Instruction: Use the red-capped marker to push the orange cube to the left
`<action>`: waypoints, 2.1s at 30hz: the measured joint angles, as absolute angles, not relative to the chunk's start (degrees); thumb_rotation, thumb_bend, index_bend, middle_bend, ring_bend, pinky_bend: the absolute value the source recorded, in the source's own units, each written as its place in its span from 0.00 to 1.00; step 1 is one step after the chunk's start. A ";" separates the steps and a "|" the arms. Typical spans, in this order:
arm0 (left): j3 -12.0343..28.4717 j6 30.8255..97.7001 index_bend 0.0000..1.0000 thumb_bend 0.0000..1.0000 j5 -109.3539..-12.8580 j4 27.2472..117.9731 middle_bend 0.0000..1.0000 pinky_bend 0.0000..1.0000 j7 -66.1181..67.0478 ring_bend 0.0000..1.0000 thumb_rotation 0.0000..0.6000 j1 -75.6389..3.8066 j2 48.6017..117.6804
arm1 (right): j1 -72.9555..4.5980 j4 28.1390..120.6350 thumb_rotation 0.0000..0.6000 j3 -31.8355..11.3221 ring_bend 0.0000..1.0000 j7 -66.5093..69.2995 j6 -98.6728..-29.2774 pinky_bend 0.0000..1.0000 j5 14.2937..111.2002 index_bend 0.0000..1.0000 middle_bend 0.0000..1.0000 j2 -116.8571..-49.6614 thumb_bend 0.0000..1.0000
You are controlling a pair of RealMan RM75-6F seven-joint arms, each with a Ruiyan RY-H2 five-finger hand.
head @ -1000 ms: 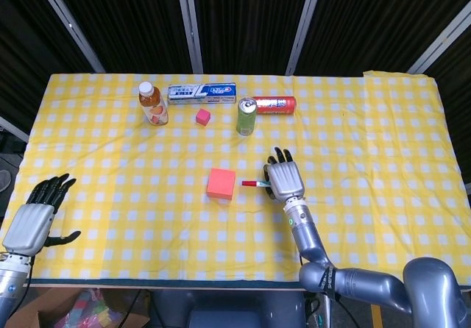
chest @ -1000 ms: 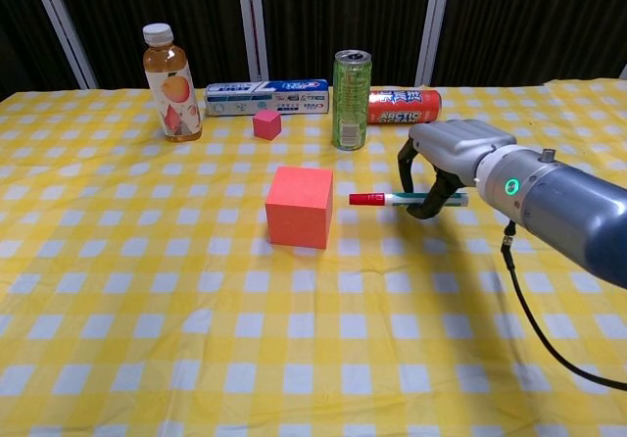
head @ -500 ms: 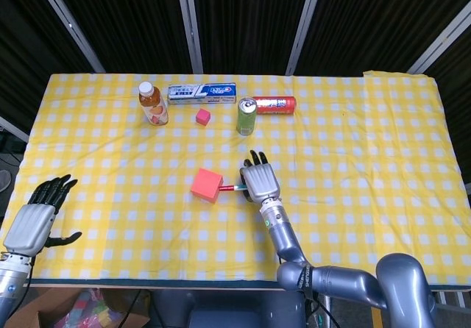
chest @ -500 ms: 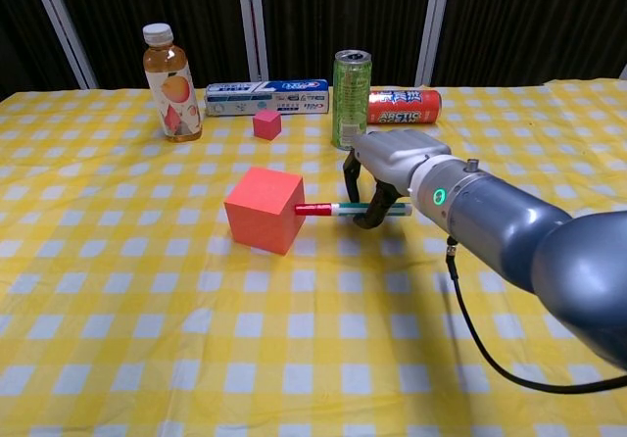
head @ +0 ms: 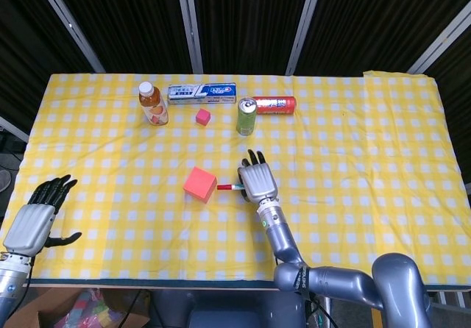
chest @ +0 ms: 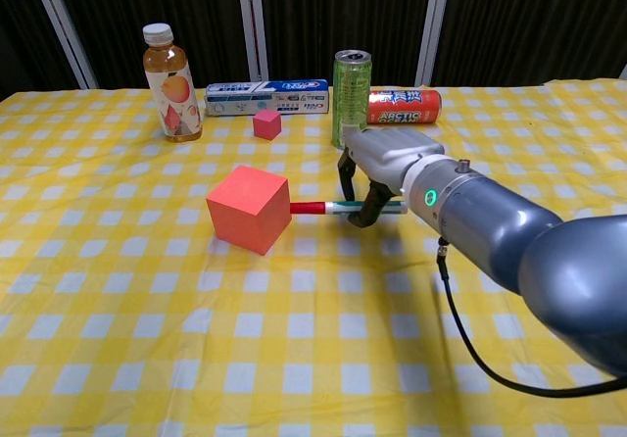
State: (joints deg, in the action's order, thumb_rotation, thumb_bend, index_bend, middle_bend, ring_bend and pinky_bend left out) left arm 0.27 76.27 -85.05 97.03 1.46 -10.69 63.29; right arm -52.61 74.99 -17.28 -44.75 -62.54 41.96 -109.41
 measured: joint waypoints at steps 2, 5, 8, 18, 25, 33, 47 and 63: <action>0.24 76.31 0.00 0.00 -85.10 97.04 0.00 0.00 1.68 0.00 1.00 -10.68 63.34 | -52.02 75.79 1.00 -17.09 0.06 -44.95 -63.31 0.09 41.82 0.73 0.29 -108.70 0.51; 0.18 76.39 0.00 0.00 -85.14 97.10 0.00 0.00 1.94 0.00 1.00 -10.64 63.44 | -51.15 77.31 1.00 -16.81 0.06 -45.88 -64.74 0.09 41.11 0.73 0.29 -107.67 0.51; 0.18 76.44 0.00 0.00 -85.10 97.14 0.00 0.00 2.07 0.00 1.00 -10.61 63.47 | -50.51 79.10 1.00 -16.62 0.06 -47.01 -66.12 0.09 40.43 0.73 0.29 -106.86 0.51; 0.09 76.90 0.00 0.00 -85.60 97.30 0.00 0.00 1.68 0.00 1.00 -10.49 63.30 | -50.64 79.53 1.00 -17.35 0.06 -49.48 -69.17 0.09 38.68 0.73 0.29 -109.03 0.51; 0.00 76.42 0.00 0.00 -85.61 97.33 0.00 0.00 0.76 0.00 1.00 -10.66 63.04 | -52.68 75.50 1.00 -19.49 0.06 -50.45 -69.89 0.09 37.96 0.73 0.29 -113.38 0.51; -0.09 75.88 0.00 0.00 -85.58 97.37 0.00 0.00 0.18 0.00 1.00 -10.89 62.78 | -56.06 70.85 1.00 -22.61 0.06 -51.10 -69.01 0.09 37.19 0.73 0.29 -118.06 0.51; -0.28 75.67 0.00 0.00 -85.56 97.80 0.00 0.00 0.79 0.00 1.00 -10.96 62.79 | -58.41 69.01 1.00 -24.50 0.06 -50.01 -67.25 0.09 38.31 0.73 0.29 -121.64 0.51; -0.33 75.42 0.00 0.00 -85.31 97.73 0.00 0.00 0.68 0.00 1.00 -11.02 62.65 | -57.03 70.32 1.00 -23.83 0.06 -50.30 -67.86 0.09 39.35 0.73 0.29 -119.91 0.51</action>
State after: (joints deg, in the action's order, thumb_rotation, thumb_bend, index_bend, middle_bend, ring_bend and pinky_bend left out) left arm -0.33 75.42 -85.31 97.73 0.68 -11.02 62.65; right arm -57.03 70.32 -23.83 -50.30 -67.86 39.35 -119.91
